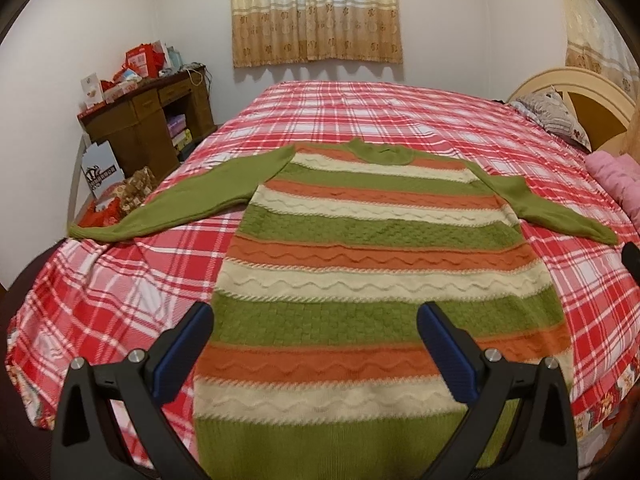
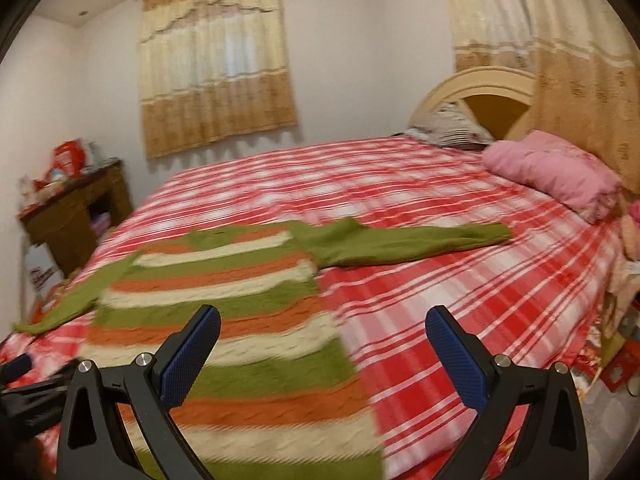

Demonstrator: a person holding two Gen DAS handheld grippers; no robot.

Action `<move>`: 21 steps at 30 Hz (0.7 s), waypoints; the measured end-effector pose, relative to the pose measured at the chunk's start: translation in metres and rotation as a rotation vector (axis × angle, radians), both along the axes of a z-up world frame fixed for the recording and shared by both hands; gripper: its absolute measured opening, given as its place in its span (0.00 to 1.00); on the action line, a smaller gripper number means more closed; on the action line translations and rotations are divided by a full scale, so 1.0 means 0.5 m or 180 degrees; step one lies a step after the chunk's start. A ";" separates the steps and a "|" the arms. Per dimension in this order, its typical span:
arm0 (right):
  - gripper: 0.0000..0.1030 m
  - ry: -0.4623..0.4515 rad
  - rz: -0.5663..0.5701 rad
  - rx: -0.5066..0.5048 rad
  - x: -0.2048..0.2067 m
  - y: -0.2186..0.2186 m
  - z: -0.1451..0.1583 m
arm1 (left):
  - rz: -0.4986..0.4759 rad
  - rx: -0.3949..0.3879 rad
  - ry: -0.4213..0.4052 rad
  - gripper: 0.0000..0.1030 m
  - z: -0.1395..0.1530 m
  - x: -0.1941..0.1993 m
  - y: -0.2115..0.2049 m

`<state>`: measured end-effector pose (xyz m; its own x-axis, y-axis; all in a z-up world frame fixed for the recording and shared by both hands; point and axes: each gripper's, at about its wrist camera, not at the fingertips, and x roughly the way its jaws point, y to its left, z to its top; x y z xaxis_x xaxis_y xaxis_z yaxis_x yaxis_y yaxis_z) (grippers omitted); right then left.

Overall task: Fold small clothes
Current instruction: 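Grasp the green sleeve cuff with the right gripper and lift it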

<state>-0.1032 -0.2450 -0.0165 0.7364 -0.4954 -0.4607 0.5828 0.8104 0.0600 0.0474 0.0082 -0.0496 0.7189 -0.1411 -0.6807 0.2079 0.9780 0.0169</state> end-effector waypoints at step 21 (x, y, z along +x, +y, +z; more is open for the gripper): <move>0.77 -0.0628 -0.1210 0.1945 -0.018 -0.732 -0.125 | 0.0846 0.0255 -0.0044 1.00 -0.102 0.301 0.066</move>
<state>-0.1120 -0.6112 -0.0788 0.6628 -0.4304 -0.6127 0.7480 0.3437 0.5677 0.1980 0.0410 -0.1007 0.7328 0.1076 -0.6719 -0.0568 0.9936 0.0973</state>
